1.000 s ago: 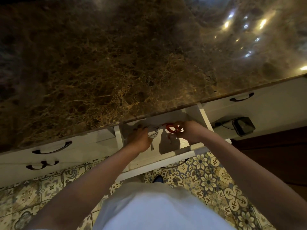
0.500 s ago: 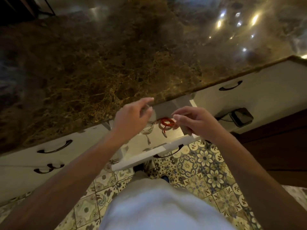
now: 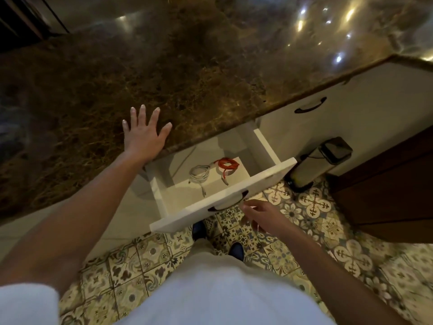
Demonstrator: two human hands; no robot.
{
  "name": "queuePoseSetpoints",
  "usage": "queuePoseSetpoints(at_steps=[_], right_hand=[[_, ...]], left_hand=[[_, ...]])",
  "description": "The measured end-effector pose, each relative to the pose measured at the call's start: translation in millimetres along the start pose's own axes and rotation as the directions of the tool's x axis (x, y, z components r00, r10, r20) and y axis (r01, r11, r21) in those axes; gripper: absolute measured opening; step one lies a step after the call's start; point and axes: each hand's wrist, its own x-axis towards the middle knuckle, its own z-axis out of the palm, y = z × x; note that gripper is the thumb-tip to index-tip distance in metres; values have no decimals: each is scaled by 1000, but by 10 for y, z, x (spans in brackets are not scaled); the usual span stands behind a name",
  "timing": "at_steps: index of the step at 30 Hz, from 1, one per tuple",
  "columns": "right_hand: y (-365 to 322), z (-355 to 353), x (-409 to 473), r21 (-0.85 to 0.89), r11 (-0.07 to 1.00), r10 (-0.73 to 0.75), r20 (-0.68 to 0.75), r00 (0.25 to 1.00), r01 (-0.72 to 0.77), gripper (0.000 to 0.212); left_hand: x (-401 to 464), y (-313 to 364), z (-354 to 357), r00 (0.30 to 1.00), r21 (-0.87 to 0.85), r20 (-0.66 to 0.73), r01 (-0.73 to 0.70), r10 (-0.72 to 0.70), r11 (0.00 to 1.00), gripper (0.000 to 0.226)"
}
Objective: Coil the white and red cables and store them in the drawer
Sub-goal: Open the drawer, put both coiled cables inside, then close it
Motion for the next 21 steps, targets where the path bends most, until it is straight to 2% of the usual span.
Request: queuePoseSetpoints(at_steps=[3, 8, 15, 21], right_hand=[[44, 161, 102, 87, 996, -13, -105, 994, 22, 20], [85, 267, 223, 147, 989, 15, -214, 977, 17, 26], [33, 239, 379, 313, 950, 72, -148, 986, -22, 20], [-212, 192, 630, 282, 959, 28, -115, 993, 6, 25]], left_hand=[[30, 10, 29, 1000, 2, -10, 10, -10, 1000, 74], [27, 14, 56, 1000, 8, -29, 8, -8, 1000, 73], [40, 12, 111, 998, 7, -66, 21, -20, 1000, 73], [50, 11, 124, 997, 1, -76, 21, -21, 1000, 73]])
